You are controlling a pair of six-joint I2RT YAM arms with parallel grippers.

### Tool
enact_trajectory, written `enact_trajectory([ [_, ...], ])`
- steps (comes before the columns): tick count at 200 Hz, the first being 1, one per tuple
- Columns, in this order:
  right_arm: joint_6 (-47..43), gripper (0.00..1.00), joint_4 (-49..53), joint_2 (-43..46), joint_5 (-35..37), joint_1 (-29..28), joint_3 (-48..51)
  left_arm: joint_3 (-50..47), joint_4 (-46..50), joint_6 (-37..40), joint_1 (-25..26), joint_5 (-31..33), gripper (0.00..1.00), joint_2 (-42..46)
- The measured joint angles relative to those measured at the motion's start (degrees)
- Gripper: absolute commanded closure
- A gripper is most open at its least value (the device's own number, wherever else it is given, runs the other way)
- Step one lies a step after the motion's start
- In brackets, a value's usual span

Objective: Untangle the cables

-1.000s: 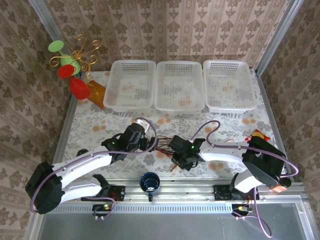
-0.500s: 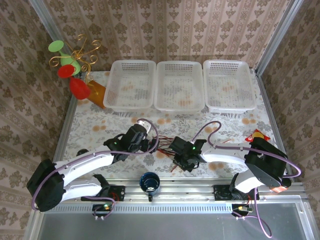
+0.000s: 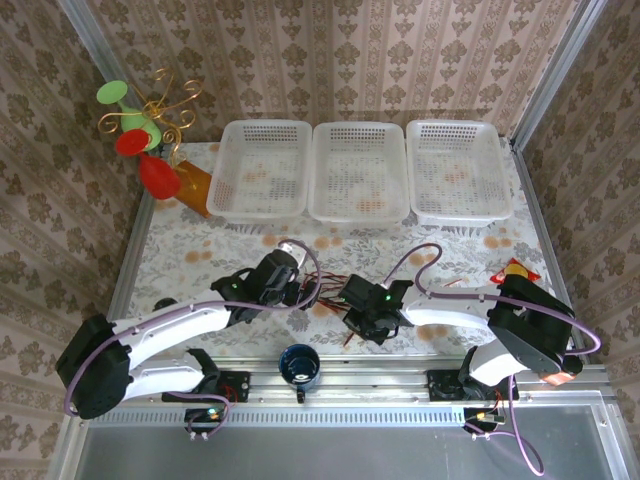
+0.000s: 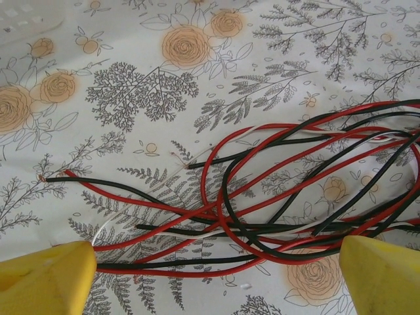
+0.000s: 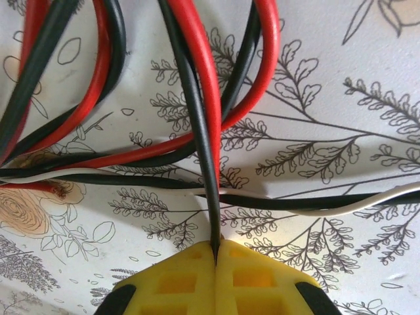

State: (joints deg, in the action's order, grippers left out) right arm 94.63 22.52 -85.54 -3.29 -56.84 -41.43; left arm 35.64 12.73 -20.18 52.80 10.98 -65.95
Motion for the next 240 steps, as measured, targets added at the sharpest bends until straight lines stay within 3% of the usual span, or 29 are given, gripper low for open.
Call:
enact_trajectory([
  [33,-3.0,1.00,3.0,3.8,2.1,0.1,-0.7,3.0,3.5,0.0,0.2,-0.4,0.07,0.7],
  [66,-8.1,1.00,7.1,13.5,5.0,1.5,-4.7,9.3,8.8,-1.2,0.2,-4.1,0.12,2.4],
  [122,-18.9,1.00,8.0,23.5,2.8,13.0,-9.3,18.5,14.9,-4.3,0.2,-12.0,0.16,2.8],
  [172,-27.1,1.00,8.9,20.5,-5.1,21.8,-20.0,22.7,15.3,-4.9,0.0,-20.0,0.19,2.3],
  [240,-31.3,1.00,7.0,12.0,-14.0,23.4,-22.7,23.9,9.0,-5.7,-5.8,-34.1,0.37,-0.3],
])
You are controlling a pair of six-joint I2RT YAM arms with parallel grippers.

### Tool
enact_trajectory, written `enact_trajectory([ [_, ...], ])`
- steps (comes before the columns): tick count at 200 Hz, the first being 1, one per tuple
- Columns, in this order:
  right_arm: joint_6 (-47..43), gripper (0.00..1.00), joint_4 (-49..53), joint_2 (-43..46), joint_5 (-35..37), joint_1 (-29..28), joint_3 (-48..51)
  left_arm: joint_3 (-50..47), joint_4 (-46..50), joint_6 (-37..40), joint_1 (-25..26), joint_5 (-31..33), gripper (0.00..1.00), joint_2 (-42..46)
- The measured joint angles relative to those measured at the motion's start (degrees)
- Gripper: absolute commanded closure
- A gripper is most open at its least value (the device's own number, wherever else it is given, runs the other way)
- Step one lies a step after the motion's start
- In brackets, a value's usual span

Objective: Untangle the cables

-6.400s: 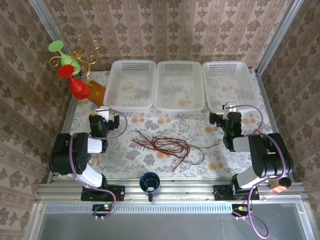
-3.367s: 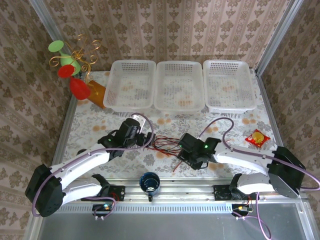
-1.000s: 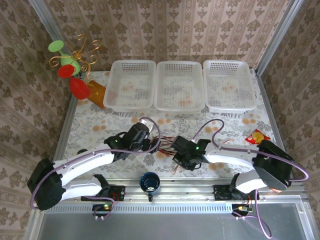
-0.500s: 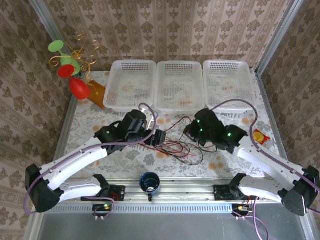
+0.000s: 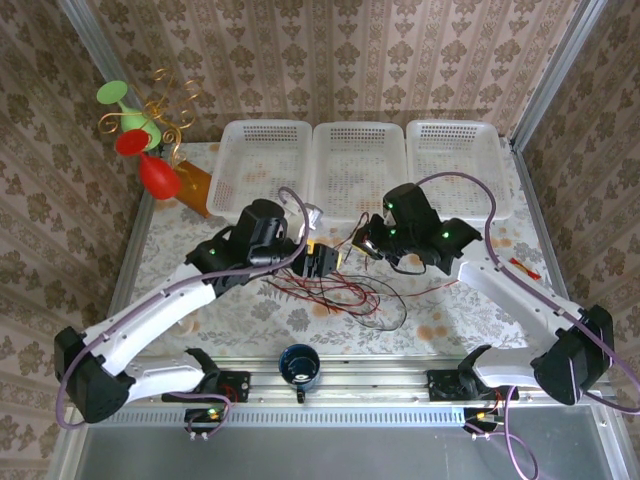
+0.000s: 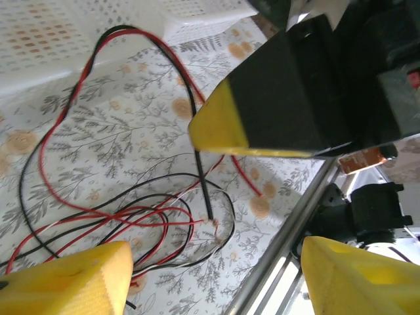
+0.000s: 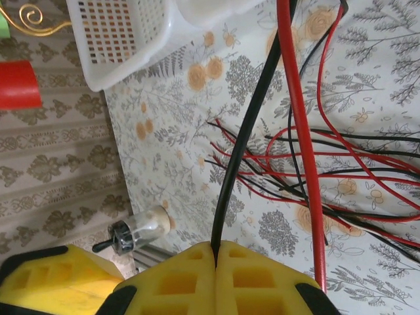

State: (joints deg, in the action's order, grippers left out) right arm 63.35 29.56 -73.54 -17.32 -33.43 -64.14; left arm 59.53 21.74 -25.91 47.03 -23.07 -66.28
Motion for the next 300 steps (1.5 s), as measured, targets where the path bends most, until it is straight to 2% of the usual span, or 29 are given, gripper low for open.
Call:
enact_trajectory([
  [73,-3.4,1.00,-3.8,-0.7,-6.1,2.1,-0.6,0.1,-3.3,0.3,-4.7,-8.4,0.50,-6.0],
  [116,-4.0,1.00,-5.8,-0.9,-8.7,2.1,-0.6,0.1,-8.1,-0.7,-4.9,-12.0,0.61,-7.7],
  [146,-4.7,1.00,-6.3,-1.2,-10.1,2.1,-0.6,0.1,-8.7,-1.5,-4.9,-13.2,0.74,-9.7],
  [164,-4.7,1.00,-6.6,-1.4,-10.4,2.1,-0.6,0.1,-8.7,-1.8,-4.9,-13.2,0.85,-10.0],
  [181,-4.7,1.00,-7.0,-1.5,-10.6,2.1,-0.6,0.1,-9.1,-1.6,-4.9,-13.1,1.00,-10.0],
  [189,-4.8,0.91,-7.0,-1.5,-10.6,2.2,-0.6,0.0,-9.3,-1.8,-4.9,-12.8,1.00,-10.0],
  [202,-4.9,0.70,-7.1,-1.5,-10.9,2.6,-0.6,0.0,-9.5,-1.8,-4.9,-12.3,1.00,-9.9],
  [226,-5.7,0.51,-7.1,-1.3,-12.5,4.4,-0.6,-0.1,-9.5,-1.8,-4.8,-10.5,1.00,-9.5],
  [250,-6.8,0.46,-6.7,0.2,-13.4,7.3,-0.3,-0.1,-9.4,-1.8,-5.2,-9.6,1.00,-8.8],
  [300,-13.6,0.46,-1.9,3.6,-14.4,11.3,-0.2,-0.1,-8.5,-1.7,-5.6,-8.9,1.00,-8.7],
])
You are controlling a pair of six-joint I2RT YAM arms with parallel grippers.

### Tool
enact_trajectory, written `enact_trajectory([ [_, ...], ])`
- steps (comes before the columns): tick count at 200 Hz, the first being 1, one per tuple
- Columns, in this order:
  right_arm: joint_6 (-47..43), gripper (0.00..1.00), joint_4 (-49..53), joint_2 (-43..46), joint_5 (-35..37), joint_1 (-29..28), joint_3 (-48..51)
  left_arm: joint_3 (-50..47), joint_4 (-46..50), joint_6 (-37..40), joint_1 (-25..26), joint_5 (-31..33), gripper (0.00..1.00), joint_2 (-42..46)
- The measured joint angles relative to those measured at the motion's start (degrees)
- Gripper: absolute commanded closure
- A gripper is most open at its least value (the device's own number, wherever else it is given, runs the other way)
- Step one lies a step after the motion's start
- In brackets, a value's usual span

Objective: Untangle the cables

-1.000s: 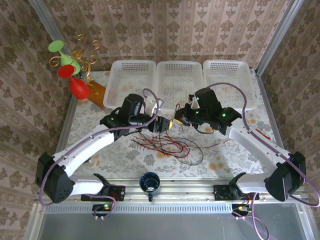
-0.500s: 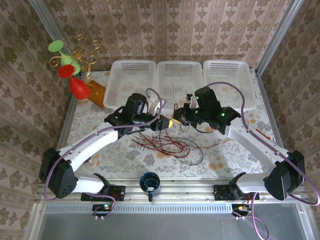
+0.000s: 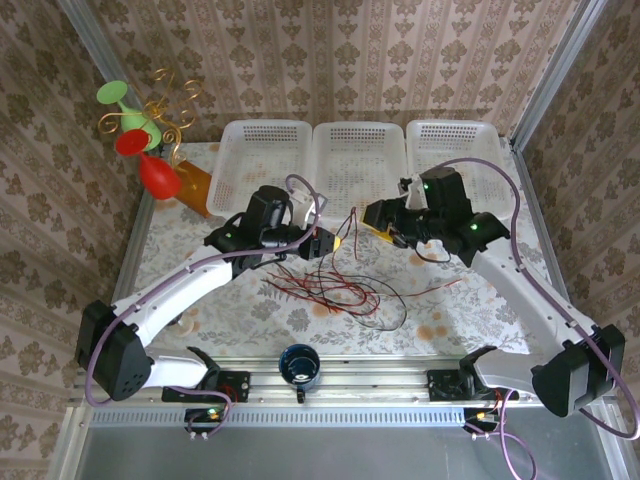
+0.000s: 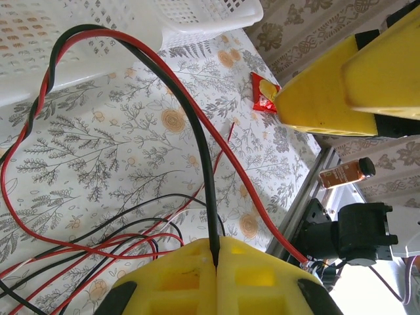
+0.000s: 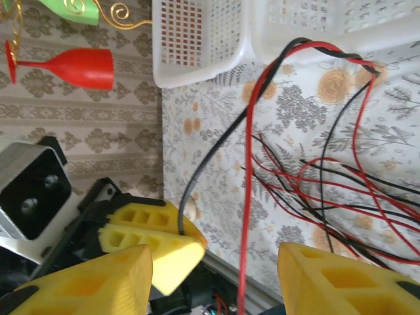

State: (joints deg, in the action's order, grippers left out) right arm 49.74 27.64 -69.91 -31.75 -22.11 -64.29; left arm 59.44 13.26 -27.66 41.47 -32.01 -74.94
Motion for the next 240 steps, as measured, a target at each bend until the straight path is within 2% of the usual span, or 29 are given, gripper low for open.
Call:
enact_trajectory([
  [31,-3.4,0.47,0.6,-0.5,-0.1,0.0,2.1,0.0,0.3,0.0,0.0,0.2,1.00,0.0],
  [101,-4.8,0.49,-3.3,-5.8,-1.8,-1.2,2.7,0.0,0.5,0.0,0.0,0.3,1.00,0.0],
  [113,-4.9,0.55,-4.2,-6.4,-2.1,-1.4,2.7,0.0,0.5,0.0,0.0,0.3,1.00,0.0],
  [133,-5.0,0.70,-5.4,-8.0,-2.6,-2.0,2.6,0.0,0.5,0.0,0.0,0.4,1.00,0.0],
  [158,-4.6,1.00,-5.7,-9.2,-3.0,-2.6,2.6,0.0,1.2,0.0,0.0,0.8,1.00,0.0],
  [208,-8.1,1.00,0.1,-7.1,2.7,-2.8,-1.3,5.2,7.8,3.5,0.0,6.0,1.00,0.5],
  [240,-11.5,1.00,6.2,-3.0,7.6,-2.8,-5.4,9.3,11.5,6.7,0.0,12.7,1.00,3.5],
])
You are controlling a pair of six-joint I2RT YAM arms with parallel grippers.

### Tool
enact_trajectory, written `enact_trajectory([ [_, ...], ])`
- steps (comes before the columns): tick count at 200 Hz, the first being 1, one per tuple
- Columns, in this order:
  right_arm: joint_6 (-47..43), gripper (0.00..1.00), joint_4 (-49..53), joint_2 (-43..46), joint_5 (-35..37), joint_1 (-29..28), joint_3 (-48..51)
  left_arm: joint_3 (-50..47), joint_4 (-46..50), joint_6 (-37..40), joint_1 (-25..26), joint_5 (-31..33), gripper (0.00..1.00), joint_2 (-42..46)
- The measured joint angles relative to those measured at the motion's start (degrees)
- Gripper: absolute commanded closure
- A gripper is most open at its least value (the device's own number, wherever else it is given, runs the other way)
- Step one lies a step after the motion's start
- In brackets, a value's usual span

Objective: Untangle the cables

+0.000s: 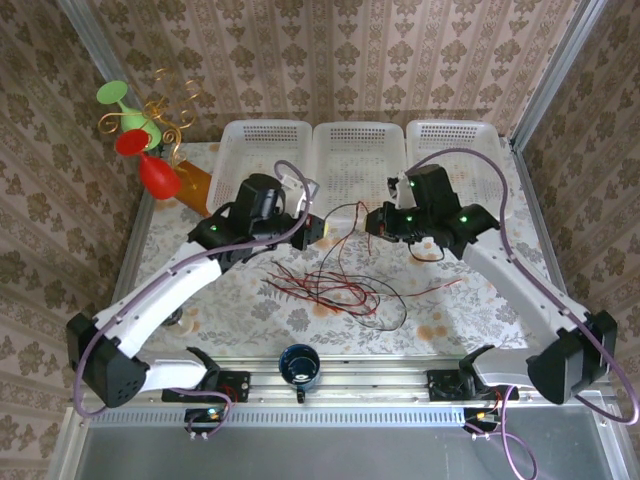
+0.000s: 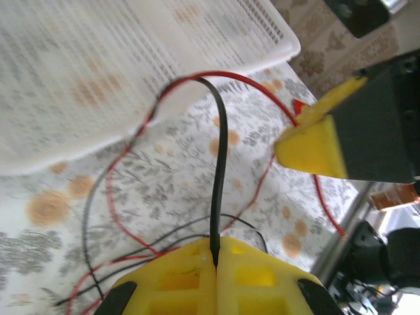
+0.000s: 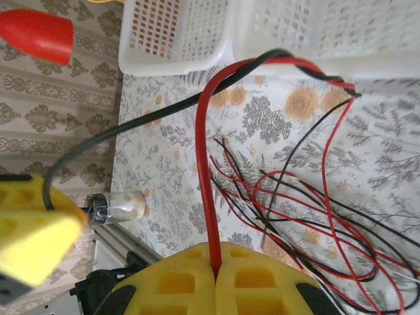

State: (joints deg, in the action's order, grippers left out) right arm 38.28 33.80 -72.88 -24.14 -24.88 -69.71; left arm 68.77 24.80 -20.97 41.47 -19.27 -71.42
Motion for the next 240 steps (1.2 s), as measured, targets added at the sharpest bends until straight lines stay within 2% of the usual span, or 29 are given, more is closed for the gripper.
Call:
enact_trajectory([
  [65,-8.4,1.00,13.1,3.3,9.7,2.6,-7.5,3.1,3.5,7.9,0.0,18.7,1.00,10.5],
  [99,-12.3,1.00,17.8,4.4,17.5,3.7,-10.3,3.0,4.3,12.1,-1.4,27.0,1.00,15.3],
  [169,-16.1,1.00,19.8,11.7,33.9,8.8,-10.8,2.9,7.7,13.7,-8.6,36.1,1.00,19.7],
  [240,-19.4,1.00,19.0,17.3,46.6,17.4,-10.9,-0.2,9.6,8.2,-19.9,41.8,1.00,26.0],
])
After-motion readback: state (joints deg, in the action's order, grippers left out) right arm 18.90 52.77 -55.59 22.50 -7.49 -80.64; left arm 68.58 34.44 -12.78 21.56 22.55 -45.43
